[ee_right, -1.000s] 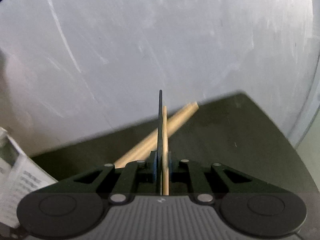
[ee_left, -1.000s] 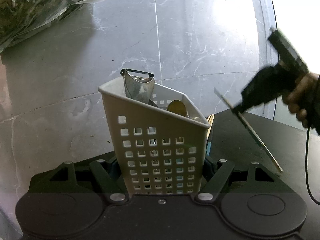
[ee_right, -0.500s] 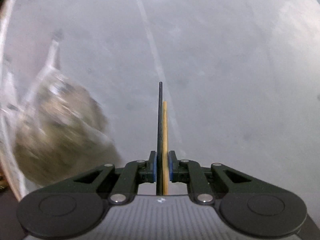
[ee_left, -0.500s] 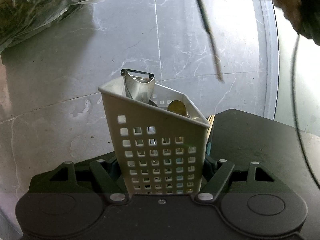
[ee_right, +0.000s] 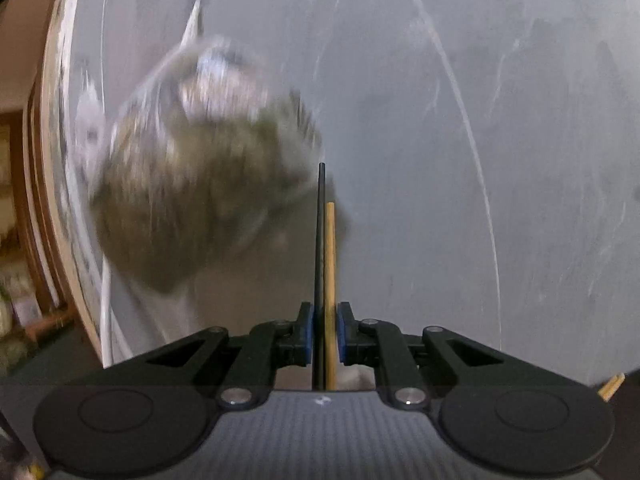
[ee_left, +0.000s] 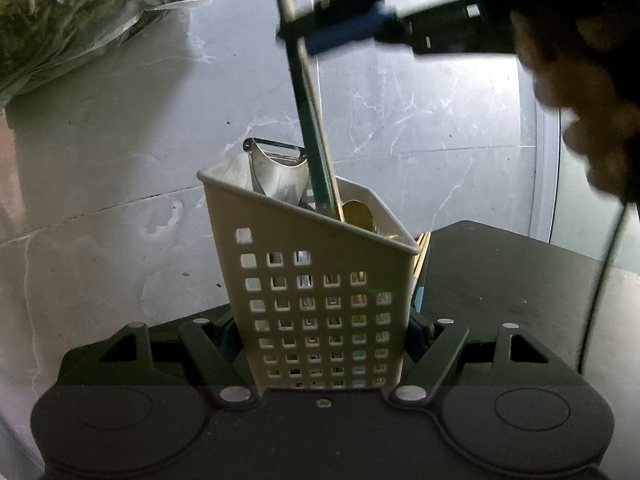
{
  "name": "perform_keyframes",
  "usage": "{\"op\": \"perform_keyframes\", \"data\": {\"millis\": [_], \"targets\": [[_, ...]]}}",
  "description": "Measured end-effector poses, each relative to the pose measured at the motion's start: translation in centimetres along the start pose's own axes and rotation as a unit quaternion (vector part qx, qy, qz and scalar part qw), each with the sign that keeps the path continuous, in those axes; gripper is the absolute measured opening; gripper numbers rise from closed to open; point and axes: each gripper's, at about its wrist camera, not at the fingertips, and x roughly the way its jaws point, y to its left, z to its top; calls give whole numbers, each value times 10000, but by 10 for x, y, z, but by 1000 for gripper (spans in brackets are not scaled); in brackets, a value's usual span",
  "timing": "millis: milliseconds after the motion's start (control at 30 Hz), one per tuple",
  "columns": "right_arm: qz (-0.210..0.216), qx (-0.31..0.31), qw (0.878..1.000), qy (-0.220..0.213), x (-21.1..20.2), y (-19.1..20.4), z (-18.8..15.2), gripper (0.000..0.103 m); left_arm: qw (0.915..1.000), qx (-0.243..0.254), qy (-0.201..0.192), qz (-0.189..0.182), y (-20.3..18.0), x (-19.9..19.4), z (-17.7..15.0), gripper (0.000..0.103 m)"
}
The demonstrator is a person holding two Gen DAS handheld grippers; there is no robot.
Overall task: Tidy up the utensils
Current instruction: 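Lower the wooden chopstick into the caddy and open the right tool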
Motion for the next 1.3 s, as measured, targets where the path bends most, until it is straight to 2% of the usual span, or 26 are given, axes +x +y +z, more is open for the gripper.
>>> {"op": "perform_keyframes", "data": {"millis": [33,100,133,167,200,233,300,333,367,467,567,633,767,900,1133,1300], "targets": [[-32,-48,9999,155,5,3,-5,16,10000,0,2,-2,0,0,0,77],[-40,-79,9992,401,5,3,-13,33,10000,4,7,-3,0,0,0,77],[-68,-113,9986,513,5,5,-14,49,10000,3,9,0,0,0,0,77],[-68,-156,9984,544,3,6,-15,59,10000,-5,12,-1,0,0,0,77],[-90,-198,9980,589,2,7,-14,59,10000,-11,16,-5,1,0,0,77],[-101,-218,9979,609,1,7,-12,61,10000,-11,20,-6,1,0,0,77],[-253,-166,9983,489,-6,6,-4,71,10000,-6,27,-7,1,0,1,77],[-401,-65,9985,374,-13,0,0,84,10000,2,29,-9,1,0,2,77],[-605,59,9977,313,-17,-6,4,92,10000,13,35,-7,1,0,2,77],[-1445,579,9870,391,-25,-43,3,92,10000,23,54,-13,2,0,3,77],[-2317,1042,9614,1057,-15,-100,-15,94,10000,31,61,-10,2,1,4,77],[-2714,1257,9419,1530,-2,-134,-31,97,10000,31,63,-3,1,1,4,77],[-3210,1716,9055,2183,29,-188,-56,102,9999,64,85,24,0,2,5,78],[-3521,2015,8828,2368,50,-212,-66,103,9999,71,108,42,-1,3,6,78],[-3818,1581,8714,2646,76,-212,-79,103,9999,61,127,73,-2,4,8,78],[-3806,1379,8736,2703,82,-210,-88,103,9999,58,127,77,-3,3,7,78]]}}
